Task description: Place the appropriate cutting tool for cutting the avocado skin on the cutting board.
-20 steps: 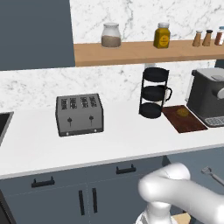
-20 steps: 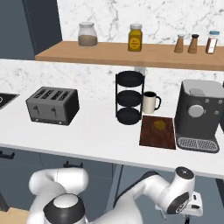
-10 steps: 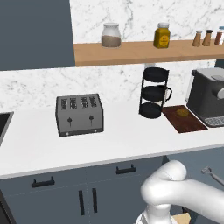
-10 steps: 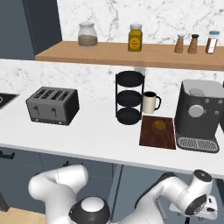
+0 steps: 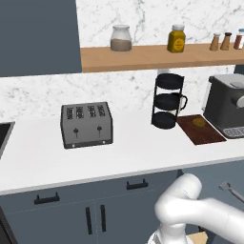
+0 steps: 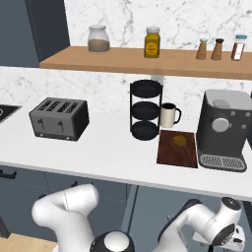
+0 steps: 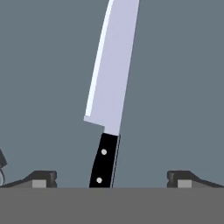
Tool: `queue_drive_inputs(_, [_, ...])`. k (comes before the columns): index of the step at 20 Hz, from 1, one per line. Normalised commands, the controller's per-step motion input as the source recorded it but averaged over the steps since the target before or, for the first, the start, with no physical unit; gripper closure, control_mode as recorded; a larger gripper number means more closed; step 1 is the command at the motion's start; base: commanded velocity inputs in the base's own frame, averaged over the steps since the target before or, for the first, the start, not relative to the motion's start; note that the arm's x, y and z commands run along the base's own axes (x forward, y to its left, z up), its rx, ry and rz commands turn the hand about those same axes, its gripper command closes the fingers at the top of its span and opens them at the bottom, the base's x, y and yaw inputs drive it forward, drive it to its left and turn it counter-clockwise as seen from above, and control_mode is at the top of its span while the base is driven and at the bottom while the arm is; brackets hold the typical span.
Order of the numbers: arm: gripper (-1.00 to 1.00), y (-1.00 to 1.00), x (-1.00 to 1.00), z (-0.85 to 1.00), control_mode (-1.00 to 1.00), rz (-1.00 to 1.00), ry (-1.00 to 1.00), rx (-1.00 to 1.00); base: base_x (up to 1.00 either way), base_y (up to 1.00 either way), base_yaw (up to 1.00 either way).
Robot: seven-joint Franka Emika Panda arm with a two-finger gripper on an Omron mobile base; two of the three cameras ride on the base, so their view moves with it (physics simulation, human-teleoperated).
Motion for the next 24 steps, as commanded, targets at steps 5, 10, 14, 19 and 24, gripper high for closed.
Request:
queue_drive_inputs(5, [-1.00,0.12,0.14,-0.40,-1.00,0.00,0.00,0.00,0.00,0.00,0.00])
queue_drive_inputs(10, [-1.00,-0.09,0.19,-0.23,-1.00,0.00,0.00,0.00,0.00,0.00,0.00])
queue_drive_inputs(14, [-1.00,0.00,0.08,-0.36,-1.00,0.00,0.00,0.00,0.00,0.00,0.00])
queue_drive_inputs(19, [1.00,0.00,-0.12,-0.40,-1.00,0.00,-0.02,0.00,0.00,0.00,0.00])
queue_drive_inputs(24, [1.00,0.02,-0.20,-0.18,-1.00,0.01,-0.02,0.00,0.00,0.00,0.00])
